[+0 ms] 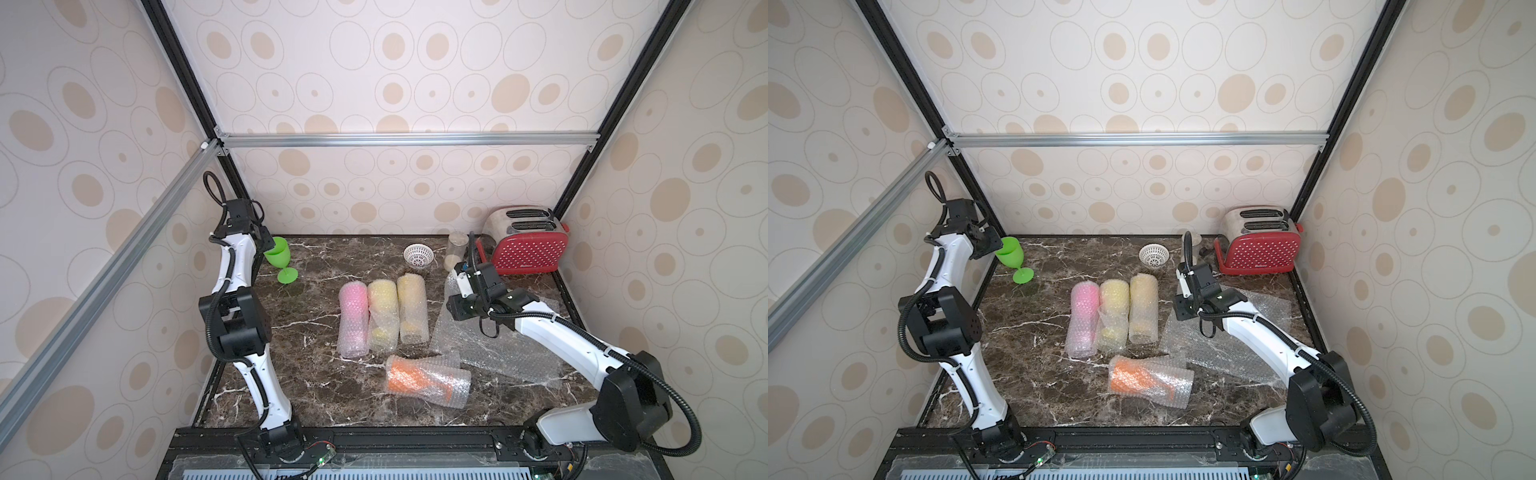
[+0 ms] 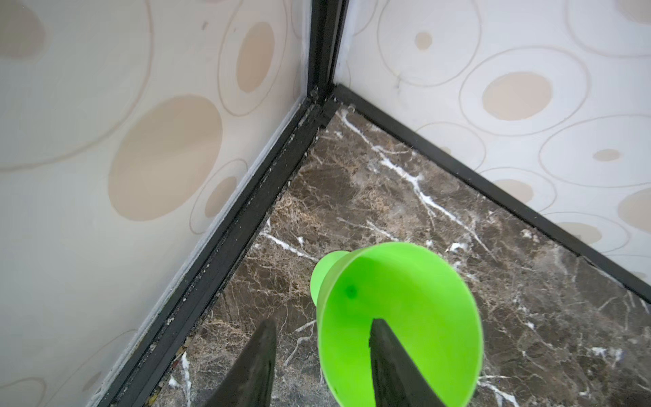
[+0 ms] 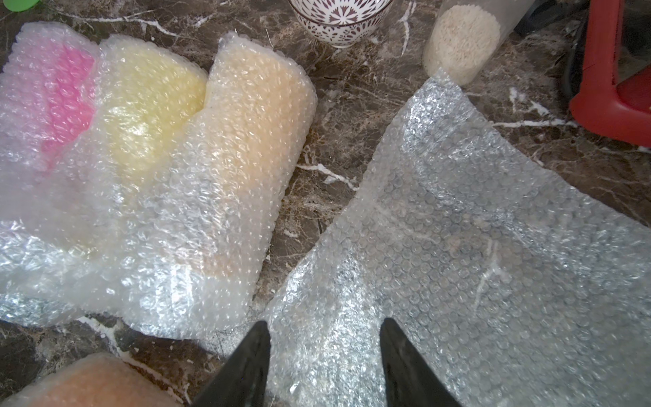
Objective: Unpack wine glasses from bubble wrap
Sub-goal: Place the wine glass at the corner of the board.
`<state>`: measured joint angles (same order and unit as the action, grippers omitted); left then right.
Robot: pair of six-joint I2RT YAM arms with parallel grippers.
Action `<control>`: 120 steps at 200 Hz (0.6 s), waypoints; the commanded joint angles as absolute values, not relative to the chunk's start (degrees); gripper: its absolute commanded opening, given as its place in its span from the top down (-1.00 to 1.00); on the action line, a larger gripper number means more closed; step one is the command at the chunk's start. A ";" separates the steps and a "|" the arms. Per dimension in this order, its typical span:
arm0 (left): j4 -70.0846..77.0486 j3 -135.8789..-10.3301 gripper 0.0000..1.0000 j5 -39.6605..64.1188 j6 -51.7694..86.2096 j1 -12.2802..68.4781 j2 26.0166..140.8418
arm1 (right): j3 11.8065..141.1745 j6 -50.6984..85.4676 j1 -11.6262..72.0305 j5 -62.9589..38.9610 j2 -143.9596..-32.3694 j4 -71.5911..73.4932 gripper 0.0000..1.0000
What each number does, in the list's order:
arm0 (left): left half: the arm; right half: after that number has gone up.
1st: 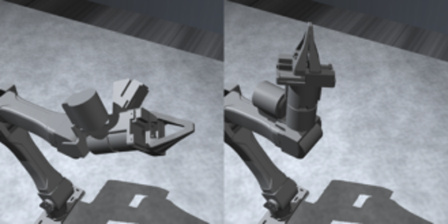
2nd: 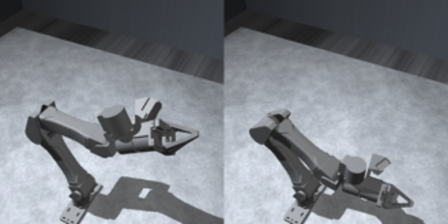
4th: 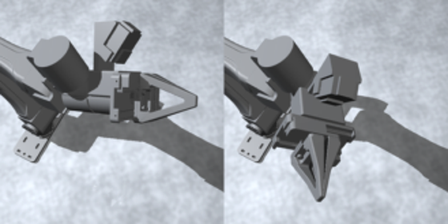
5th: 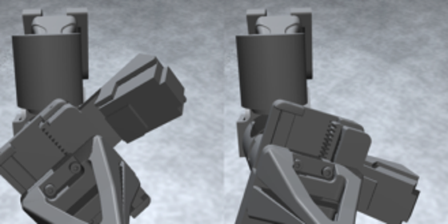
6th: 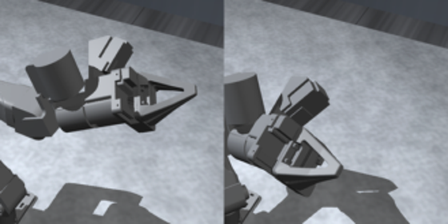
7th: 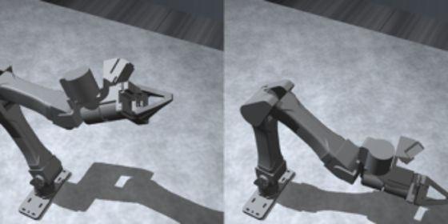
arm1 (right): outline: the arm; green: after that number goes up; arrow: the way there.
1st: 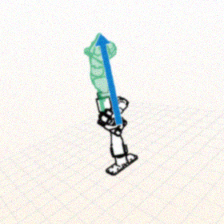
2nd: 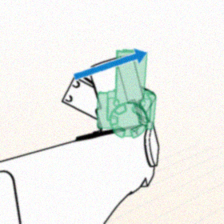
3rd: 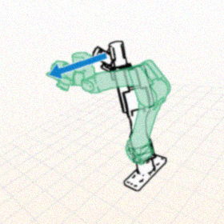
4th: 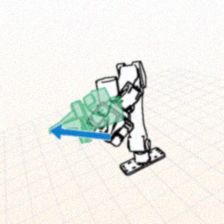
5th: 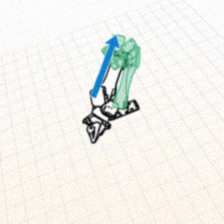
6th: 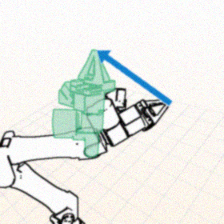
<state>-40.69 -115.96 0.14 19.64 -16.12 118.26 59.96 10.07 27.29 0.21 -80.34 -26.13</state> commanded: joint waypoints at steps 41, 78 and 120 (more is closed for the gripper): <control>-45.00 -121.17 0.06 1.39 18.07 -13.44 115.49 | 58.92 12.05 27.13 -1.96 -78.24 -27.69 -0.06; -42.98 -115.54 0.04 5.06 17.83 -9.66 108.58 | 59.04 15.49 27.09 -7.33 -79.21 -27.97 -0.08; -35.64 -100.39 0.03 9.75 20.09 -2.94 98.78 | 59.39 19.87 27.81 -10.37 -79.71 -26.59 -0.10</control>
<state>-40.23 -107.13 5.63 19.27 -5.96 103.96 59.11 16.25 27.31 -7.70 -79.11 -26.74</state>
